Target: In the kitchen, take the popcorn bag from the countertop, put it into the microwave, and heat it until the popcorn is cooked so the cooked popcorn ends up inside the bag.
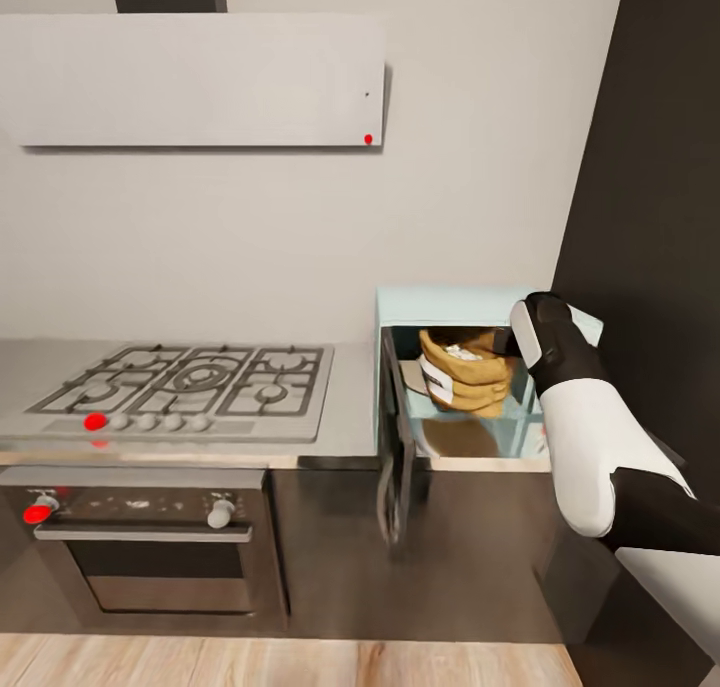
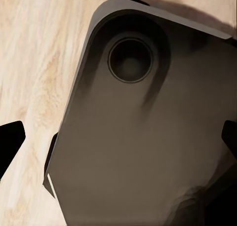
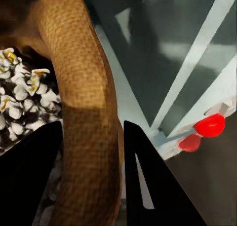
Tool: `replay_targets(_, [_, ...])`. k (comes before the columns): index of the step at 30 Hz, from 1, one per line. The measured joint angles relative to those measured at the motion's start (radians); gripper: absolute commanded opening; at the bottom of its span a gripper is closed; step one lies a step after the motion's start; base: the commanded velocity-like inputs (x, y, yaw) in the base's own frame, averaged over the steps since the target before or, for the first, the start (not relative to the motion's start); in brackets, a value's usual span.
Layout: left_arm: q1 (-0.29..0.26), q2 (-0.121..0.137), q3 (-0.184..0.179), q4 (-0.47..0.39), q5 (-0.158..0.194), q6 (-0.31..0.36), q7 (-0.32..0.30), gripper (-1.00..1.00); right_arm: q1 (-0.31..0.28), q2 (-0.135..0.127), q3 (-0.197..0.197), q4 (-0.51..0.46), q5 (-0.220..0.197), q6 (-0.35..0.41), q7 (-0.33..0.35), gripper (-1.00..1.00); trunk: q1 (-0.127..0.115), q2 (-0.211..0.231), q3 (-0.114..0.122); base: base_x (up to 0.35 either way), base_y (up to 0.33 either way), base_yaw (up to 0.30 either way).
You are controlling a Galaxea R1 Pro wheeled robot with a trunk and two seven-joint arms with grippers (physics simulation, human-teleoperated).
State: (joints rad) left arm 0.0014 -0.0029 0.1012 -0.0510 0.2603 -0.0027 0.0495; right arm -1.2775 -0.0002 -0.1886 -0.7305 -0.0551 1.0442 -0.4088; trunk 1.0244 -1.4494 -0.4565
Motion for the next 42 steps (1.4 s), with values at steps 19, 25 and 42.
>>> replay_targets(19, [0.0, -0.001, 0.001, 0.0, 0.0, -0.001, -0.001, 1.0, -0.001, 0.0, -0.005, -0.044, -0.005, 0.0, 0.003, 1.0, 0.001, 0.0, 0.0, 0.045, 0.0, 0.0])
replay_targets(25, [0.0, -0.003, 0.001, -0.001, 0.0, -0.001, -0.001, 1.0, -0.001, 0.002, -0.005, -0.113, -0.004, 0.0, 0.006, 1.0, 0.001, 0.0, 0.0, -0.119, 0.0, 0.0])
replay_targets(42, [0.0, -0.003, 0.001, -0.001, -0.001, -0.001, -0.001, 1.0, 0.098, 0.002, -0.007, -0.262, -0.011, 0.0, 0.036, 1.0, 0.001, 0.0, 0.0, -0.335, 0.0, 0.0])
